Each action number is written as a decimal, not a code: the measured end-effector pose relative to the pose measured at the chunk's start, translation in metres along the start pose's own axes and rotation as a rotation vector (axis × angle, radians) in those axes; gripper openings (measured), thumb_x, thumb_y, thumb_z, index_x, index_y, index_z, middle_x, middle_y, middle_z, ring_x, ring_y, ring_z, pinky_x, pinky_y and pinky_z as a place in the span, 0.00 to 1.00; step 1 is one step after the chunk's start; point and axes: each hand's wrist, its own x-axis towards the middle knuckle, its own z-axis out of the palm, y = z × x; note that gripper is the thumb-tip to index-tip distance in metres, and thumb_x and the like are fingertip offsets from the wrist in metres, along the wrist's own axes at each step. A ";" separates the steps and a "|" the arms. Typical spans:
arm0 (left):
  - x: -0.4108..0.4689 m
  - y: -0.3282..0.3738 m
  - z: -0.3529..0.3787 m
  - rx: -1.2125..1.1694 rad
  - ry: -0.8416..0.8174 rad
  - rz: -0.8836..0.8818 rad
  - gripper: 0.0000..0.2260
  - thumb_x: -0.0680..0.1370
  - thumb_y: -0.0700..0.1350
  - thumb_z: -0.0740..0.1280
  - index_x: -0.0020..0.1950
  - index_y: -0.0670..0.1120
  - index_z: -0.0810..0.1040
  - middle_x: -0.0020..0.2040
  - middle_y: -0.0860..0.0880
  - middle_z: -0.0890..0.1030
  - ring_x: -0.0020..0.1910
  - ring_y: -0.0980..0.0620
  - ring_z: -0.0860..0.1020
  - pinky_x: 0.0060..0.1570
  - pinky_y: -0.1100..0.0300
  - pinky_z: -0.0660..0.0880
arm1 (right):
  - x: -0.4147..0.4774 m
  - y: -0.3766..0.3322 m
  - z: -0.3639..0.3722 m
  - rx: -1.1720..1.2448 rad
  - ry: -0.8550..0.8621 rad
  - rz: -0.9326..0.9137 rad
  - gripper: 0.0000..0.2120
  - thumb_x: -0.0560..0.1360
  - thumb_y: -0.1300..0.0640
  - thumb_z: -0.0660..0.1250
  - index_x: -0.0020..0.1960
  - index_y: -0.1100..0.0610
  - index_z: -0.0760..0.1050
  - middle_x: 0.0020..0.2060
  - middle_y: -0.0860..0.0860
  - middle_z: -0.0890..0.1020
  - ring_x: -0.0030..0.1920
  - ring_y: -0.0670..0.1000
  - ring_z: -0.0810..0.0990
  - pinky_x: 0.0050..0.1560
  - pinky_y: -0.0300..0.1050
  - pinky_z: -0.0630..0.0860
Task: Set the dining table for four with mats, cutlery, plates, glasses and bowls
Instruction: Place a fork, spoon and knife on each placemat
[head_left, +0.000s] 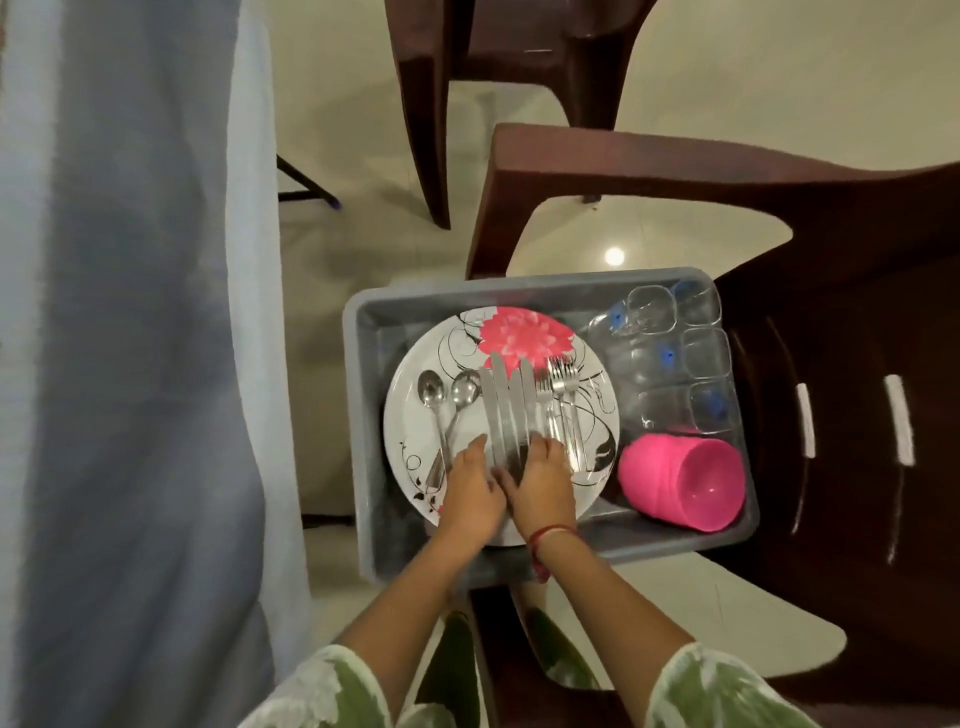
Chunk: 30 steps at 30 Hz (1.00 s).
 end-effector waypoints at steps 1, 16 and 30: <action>0.002 0.002 0.002 -0.051 -0.010 0.003 0.22 0.78 0.34 0.57 0.72 0.43 0.63 0.64 0.44 0.72 0.59 0.48 0.74 0.57 0.58 0.72 | 0.001 -0.002 0.003 -0.022 0.011 0.017 0.27 0.75 0.54 0.65 0.70 0.61 0.62 0.62 0.57 0.68 0.60 0.57 0.70 0.60 0.50 0.70; 0.024 0.003 0.000 -0.369 -0.015 -0.063 0.07 0.81 0.41 0.58 0.47 0.44 0.75 0.41 0.49 0.78 0.40 0.54 0.75 0.44 0.59 0.71 | 0.032 -0.031 0.007 -0.129 0.107 0.271 0.13 0.80 0.62 0.52 0.62 0.66 0.65 0.59 0.61 0.72 0.57 0.59 0.75 0.55 0.47 0.72; 0.027 0.004 0.005 -0.535 -0.089 -0.131 0.12 0.83 0.43 0.54 0.62 0.45 0.74 0.52 0.52 0.76 0.52 0.54 0.75 0.48 0.68 0.69 | 0.029 -0.033 0.012 -0.255 0.186 0.045 0.17 0.54 0.67 0.80 0.30 0.64 0.72 0.24 0.59 0.74 0.21 0.55 0.75 0.20 0.40 0.70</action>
